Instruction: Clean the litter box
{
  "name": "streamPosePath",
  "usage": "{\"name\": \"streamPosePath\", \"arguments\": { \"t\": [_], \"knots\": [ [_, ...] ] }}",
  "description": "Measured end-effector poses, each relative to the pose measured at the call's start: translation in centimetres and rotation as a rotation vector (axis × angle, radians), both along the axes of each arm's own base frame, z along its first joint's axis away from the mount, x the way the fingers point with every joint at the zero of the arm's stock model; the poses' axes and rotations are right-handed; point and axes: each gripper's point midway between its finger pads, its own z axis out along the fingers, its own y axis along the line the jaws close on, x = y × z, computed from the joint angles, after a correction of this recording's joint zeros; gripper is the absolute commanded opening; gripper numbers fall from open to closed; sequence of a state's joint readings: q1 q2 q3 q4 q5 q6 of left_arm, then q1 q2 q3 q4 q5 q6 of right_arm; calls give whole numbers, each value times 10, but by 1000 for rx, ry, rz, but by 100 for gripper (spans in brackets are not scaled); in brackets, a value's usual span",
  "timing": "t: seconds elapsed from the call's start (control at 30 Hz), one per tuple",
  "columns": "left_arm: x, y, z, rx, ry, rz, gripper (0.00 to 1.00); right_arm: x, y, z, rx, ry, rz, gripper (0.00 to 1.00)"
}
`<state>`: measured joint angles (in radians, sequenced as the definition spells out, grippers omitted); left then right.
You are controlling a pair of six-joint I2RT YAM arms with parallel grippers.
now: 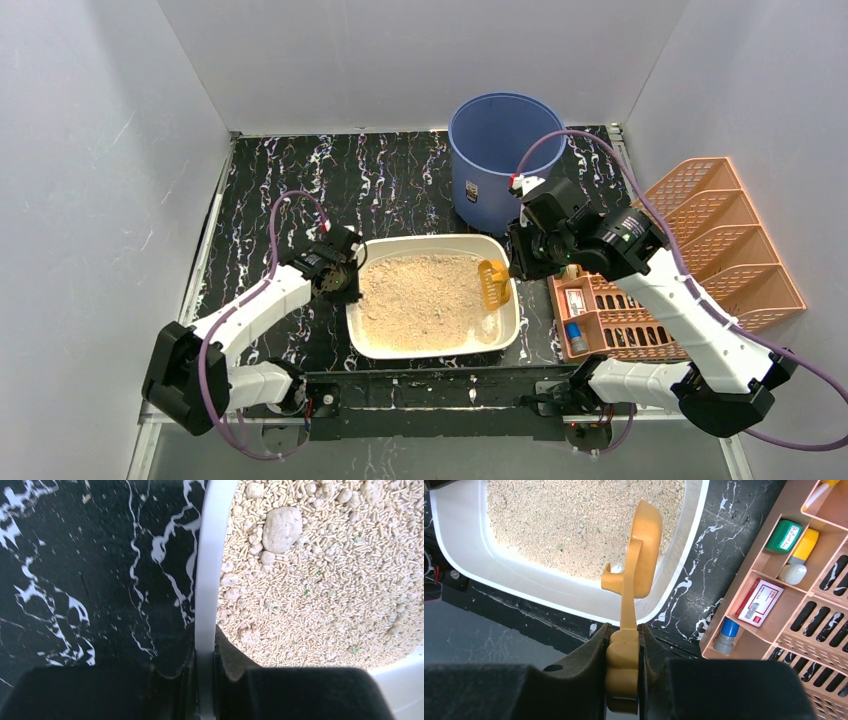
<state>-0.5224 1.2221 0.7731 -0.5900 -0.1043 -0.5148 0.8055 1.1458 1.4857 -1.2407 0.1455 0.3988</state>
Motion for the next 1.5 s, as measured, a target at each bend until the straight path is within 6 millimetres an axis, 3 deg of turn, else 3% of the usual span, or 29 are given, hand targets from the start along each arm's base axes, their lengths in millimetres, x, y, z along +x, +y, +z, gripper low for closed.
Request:
{"name": "streamPosePath", "arguments": {
  "t": [0.3, 0.67, 1.17, 1.5],
  "knots": [
    [-34, 3, 14, -11, 38, 33, 0, -6, 2, -12, 0, 50, -11, 1],
    [-66, 24, 22, 19, 80, 45, 0, -17, 6, -37, 2, 160, -18, 1],
    [-81, 36, 25, 72, 123, -22, 0, 16, 12, -51, 101, 250, -114, 1],
    [-78, 33, 36, 70, 119, -53, 0, 18, 19, -71, 181, 293, -105, 1]
  ]
}}
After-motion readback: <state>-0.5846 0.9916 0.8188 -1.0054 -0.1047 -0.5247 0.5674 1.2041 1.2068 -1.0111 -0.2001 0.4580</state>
